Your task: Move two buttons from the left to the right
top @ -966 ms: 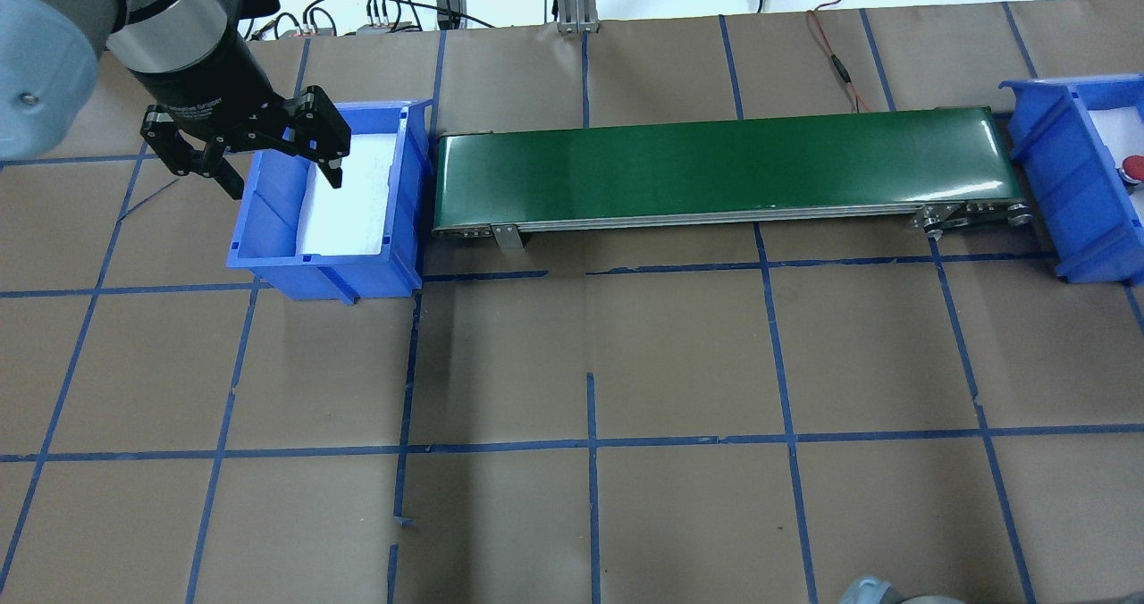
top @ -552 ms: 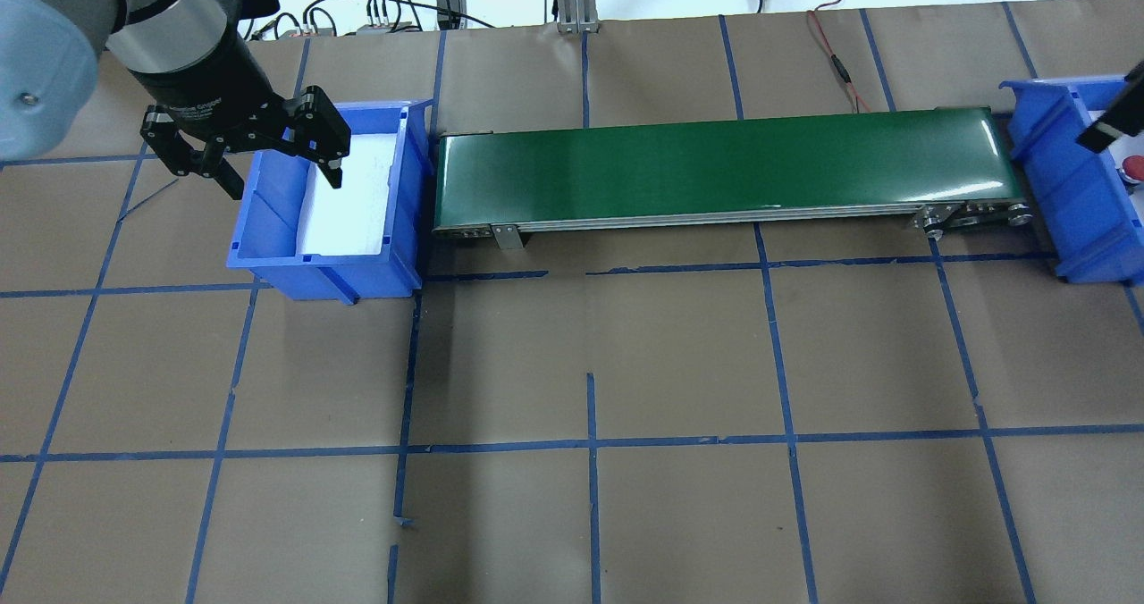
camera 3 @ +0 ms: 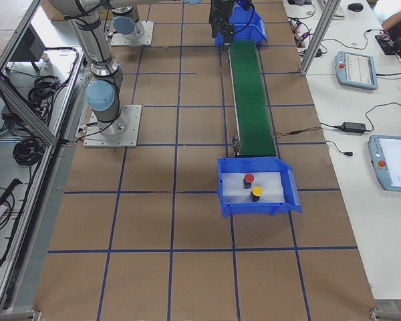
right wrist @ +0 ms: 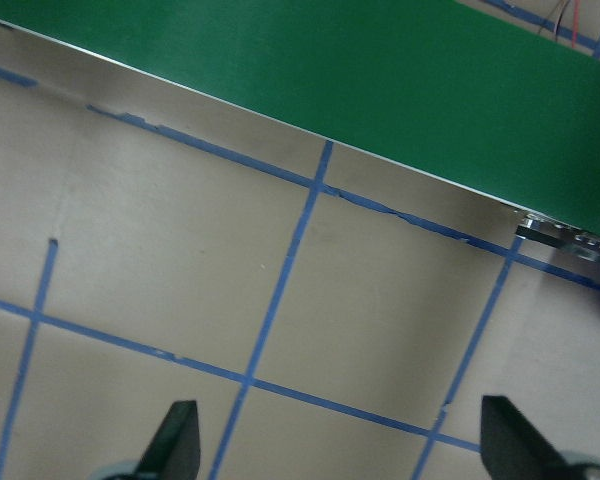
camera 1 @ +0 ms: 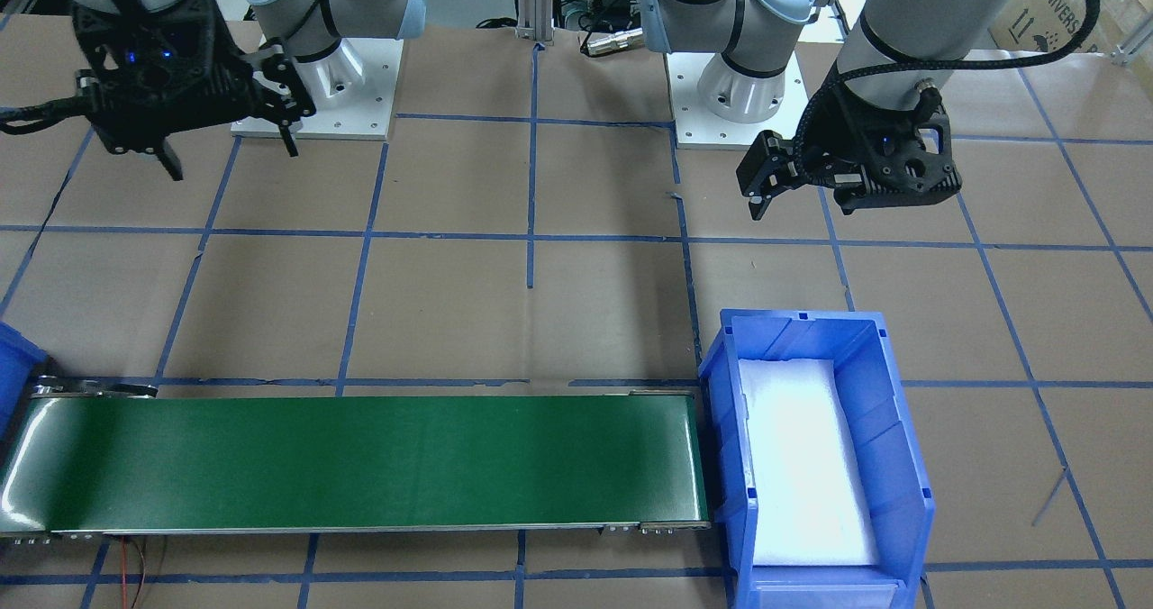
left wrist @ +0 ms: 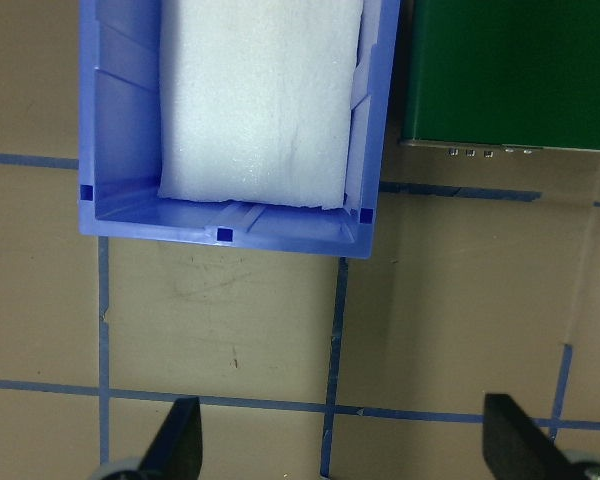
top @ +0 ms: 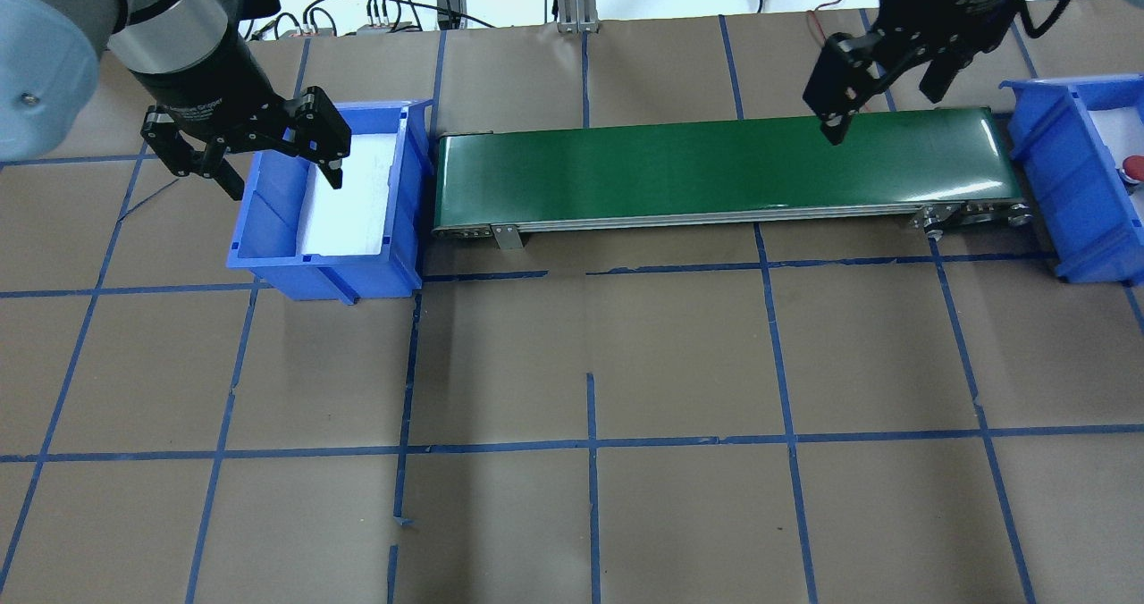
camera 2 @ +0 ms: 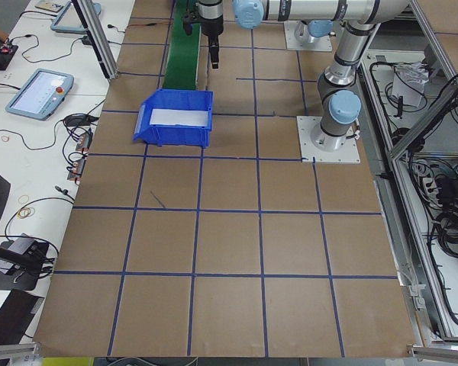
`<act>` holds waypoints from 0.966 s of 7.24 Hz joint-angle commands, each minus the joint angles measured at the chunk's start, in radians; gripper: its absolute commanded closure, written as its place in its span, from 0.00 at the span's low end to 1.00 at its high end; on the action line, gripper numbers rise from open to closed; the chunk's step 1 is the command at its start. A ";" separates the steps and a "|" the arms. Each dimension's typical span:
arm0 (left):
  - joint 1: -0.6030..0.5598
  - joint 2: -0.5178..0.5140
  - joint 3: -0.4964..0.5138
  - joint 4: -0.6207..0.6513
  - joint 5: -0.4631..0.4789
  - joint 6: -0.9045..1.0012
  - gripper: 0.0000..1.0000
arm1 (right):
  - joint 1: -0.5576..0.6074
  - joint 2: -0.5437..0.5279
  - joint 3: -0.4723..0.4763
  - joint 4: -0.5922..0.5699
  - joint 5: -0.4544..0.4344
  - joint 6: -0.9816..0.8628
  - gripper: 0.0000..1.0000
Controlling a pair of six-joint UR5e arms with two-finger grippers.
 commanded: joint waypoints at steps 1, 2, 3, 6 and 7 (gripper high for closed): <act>-0.001 0.000 0.000 0.000 0.000 0.000 0.00 | 0.025 0.018 -0.002 -0.105 0.043 0.157 0.00; -0.001 0.000 0.000 0.000 0.000 0.000 0.00 | 0.024 0.020 -0.002 -0.117 -0.019 0.160 0.00; -0.001 0.000 0.000 0.000 0.000 0.000 0.00 | 0.024 0.021 0.001 -0.131 -0.014 0.203 0.00; -0.001 0.000 0.000 0.000 0.000 0.000 0.00 | 0.024 0.021 0.026 -0.150 -0.026 0.207 0.00; -0.001 0.000 0.000 0.000 0.000 0.000 0.00 | 0.024 0.020 0.023 -0.148 -0.029 0.207 0.00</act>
